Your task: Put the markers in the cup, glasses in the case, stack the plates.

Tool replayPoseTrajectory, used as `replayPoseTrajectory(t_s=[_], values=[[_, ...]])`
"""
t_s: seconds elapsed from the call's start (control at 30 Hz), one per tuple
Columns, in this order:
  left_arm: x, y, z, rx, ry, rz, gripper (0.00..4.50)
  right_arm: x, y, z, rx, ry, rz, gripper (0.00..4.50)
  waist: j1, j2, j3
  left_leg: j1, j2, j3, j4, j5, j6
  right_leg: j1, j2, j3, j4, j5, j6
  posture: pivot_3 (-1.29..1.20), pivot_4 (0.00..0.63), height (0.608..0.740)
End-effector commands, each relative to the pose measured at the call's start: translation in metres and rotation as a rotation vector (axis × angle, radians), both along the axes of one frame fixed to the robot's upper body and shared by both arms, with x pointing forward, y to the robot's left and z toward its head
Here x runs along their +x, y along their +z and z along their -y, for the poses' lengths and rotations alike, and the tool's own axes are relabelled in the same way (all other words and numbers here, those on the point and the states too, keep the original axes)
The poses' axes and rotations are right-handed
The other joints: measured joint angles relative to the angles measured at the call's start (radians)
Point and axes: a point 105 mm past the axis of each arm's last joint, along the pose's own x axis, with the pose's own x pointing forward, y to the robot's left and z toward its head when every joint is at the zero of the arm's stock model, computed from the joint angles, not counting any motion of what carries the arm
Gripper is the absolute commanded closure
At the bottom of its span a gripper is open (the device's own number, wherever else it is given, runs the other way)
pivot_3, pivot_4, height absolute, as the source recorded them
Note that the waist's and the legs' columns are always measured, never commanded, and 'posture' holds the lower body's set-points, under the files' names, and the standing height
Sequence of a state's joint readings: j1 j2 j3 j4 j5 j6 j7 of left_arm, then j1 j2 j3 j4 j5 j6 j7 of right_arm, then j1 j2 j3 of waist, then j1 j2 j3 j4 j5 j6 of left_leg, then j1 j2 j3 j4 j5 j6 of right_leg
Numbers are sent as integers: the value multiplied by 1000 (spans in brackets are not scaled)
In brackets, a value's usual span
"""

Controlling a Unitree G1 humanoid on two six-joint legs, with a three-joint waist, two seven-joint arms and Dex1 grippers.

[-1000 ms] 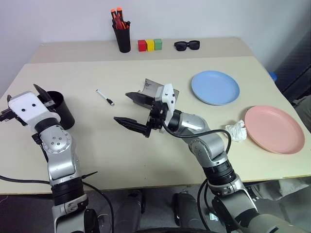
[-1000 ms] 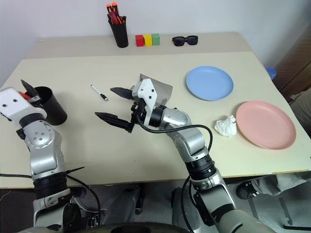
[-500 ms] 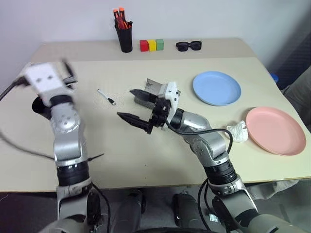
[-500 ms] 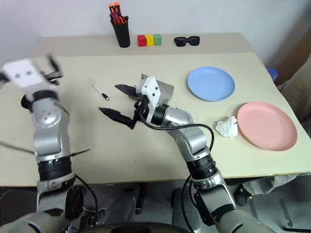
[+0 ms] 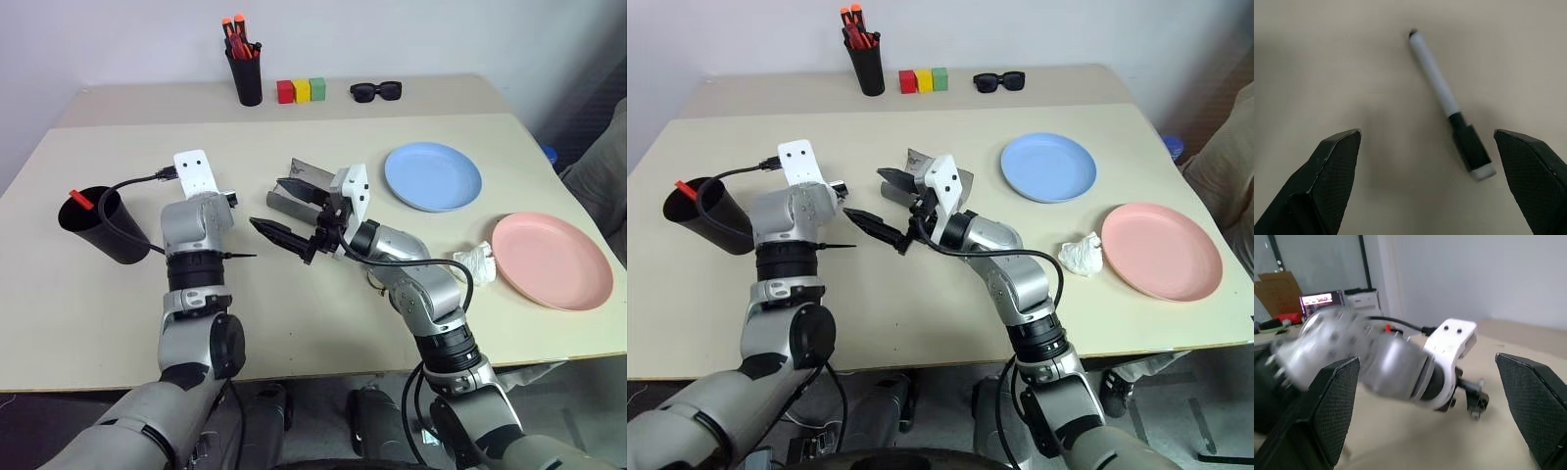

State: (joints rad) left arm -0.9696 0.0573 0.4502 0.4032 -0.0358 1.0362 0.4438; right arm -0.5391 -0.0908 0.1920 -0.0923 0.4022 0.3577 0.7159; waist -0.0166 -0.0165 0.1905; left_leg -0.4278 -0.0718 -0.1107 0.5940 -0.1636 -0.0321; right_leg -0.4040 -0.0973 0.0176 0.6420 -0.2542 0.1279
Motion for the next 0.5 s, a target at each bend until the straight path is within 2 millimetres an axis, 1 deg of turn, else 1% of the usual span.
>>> replayPoseTrajectory(t_s=[0.03,0.13,0.17,0.2,0.33,0.4,0.43,0.47,0.5], values=[[7,5,3,-36,19,0,32,-9,13,-1,15,12,67,0,0,0,0,0,0,0,0,0,0,0,0,0,0,0,0,0,150,740],[9,-3,6,-82,29,-30,32,-10,11,0,12,10,66,0,2,0,0,0,0,0,0,0,-1,0,0,0,0,0,0,0,150,740],[9,-5,6,-89,34,-37,567,-10,11,0,12,10,66,0,2,0,0,0,0,0,0,0,-1,0,0,0,0,0,0,0,150,740],[9,-6,6,-94,37,-41,894,-11,11,0,12,9,65,0,1,0,0,0,0,0,0,0,-1,0,0,0,0,0,0,0,150,740],[8,-8,3,-95,49,-47,2953,-11,11,-1,11,10,64,0,0,0,0,0,0,1,0,0,-1,0,0,0,1,0,0,0,150,740],[8,-6,3,-96,60,-27,3991,-11,10,-1,9,12,62,0,0,0,0,0,0,1,0,0,-1,0,0,0,1,0,0,0,150,740],[9,-2,2,-89,64,7,4470,-11,10,-2,8,13,62,0,0,0,0,0,0,1,0,0,-1,0,0,0,1,0,0,0,150,740],[11,4,1,-79,65,55,4470,-11,10,-2,6,14,61,0,0,0,0,0,0,1,0,0,-1,0,0,0,1,0,0,0,150,740],[14,15,0,-43,49,138,4470,-11,10,-2,5,15,60,0,0,0,0,0,0,1,0,0,-1,0,0,0,1,0,0,0,150,740]])
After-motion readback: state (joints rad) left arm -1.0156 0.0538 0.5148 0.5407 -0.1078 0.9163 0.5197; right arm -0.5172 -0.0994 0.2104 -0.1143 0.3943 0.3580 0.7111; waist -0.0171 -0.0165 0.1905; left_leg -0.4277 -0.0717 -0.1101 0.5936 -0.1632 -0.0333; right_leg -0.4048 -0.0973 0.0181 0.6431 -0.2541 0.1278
